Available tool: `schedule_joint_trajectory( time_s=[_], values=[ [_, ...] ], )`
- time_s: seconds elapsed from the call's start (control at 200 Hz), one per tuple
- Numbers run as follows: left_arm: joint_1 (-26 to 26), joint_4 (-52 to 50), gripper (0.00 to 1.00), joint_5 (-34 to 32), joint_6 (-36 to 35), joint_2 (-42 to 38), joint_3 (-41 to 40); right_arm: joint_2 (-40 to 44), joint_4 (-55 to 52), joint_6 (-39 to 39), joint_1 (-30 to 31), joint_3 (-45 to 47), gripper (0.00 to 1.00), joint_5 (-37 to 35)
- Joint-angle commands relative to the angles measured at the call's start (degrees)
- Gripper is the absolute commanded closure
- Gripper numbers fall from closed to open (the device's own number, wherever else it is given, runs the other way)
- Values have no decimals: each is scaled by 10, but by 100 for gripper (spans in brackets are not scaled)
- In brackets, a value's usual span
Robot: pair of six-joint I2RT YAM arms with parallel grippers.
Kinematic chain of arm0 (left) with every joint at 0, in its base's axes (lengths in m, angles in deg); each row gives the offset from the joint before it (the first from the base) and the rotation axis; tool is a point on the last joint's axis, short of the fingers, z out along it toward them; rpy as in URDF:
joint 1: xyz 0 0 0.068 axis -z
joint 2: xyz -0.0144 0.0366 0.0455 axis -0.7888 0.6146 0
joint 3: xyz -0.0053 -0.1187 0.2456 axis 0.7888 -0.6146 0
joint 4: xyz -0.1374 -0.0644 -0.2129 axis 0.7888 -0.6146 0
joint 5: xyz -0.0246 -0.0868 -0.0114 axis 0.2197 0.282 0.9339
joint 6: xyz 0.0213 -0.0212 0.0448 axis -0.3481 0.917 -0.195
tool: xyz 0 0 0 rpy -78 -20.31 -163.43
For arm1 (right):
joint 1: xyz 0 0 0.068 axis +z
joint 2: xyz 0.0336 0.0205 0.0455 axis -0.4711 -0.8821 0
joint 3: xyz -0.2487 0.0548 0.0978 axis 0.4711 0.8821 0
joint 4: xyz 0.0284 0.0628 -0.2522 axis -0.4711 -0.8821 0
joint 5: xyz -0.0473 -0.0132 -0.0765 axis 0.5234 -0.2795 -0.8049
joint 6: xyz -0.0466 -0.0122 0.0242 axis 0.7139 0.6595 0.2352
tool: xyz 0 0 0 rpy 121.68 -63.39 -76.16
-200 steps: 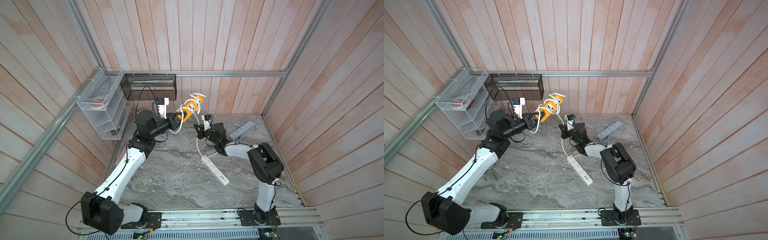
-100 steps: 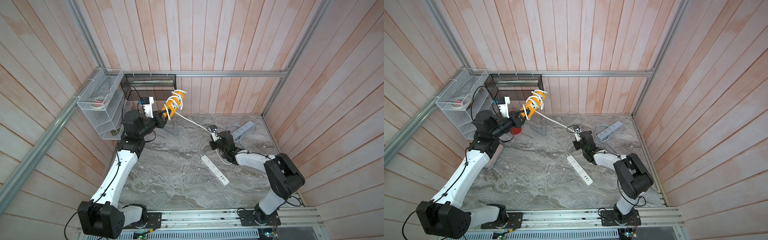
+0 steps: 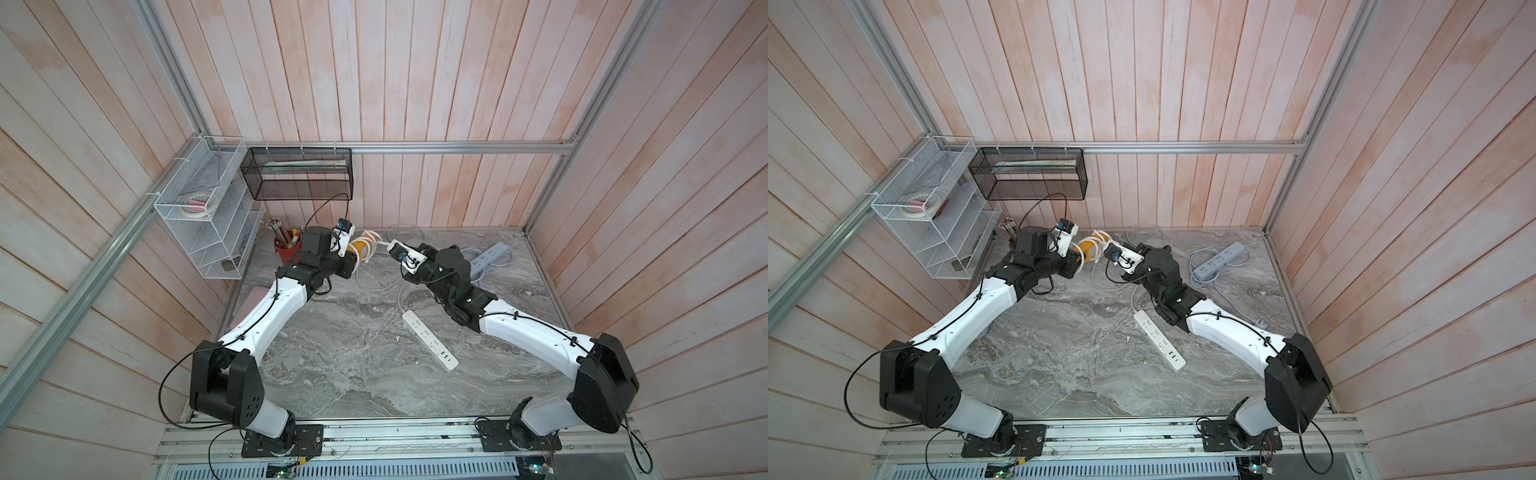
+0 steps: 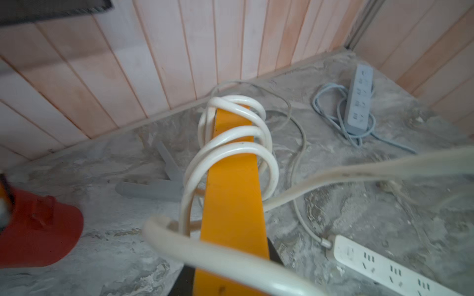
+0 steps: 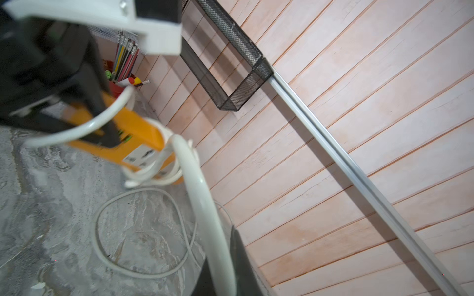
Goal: Wrap the cord around the power strip
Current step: Wrap the power cord around the power strip.
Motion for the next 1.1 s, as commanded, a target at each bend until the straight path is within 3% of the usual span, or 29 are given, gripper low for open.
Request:
schedule_joint_trajectory(
  time_s=[0.0,0.095,0.27,0.4,0.495,0.675,0.875,1.095],
  values=[
    [30,-104,100,96,-67,1,47,-20,-24,4,-33,-59,100,50],
    [63,-172,100,192,-102,6,56,-59,-68,-21,-63,-119,100,108],
    [107,-203,100,401,-168,-35,34,-153,-171,-57,-140,-230,100,211],
    [106,-149,100,490,-165,-79,12,-203,-200,-130,-185,-268,100,336],
    [90,-24,100,529,-91,-119,-23,-213,-126,-216,-197,-223,99,403],
    [48,280,100,488,106,-168,-109,-231,76,-390,-194,-105,75,433],
    [37,361,100,414,162,-182,-132,-270,181,-469,-180,-37,58,395],
    [9,402,100,326,204,-202,-152,-235,169,-447,-180,53,43,351]
  ],
)
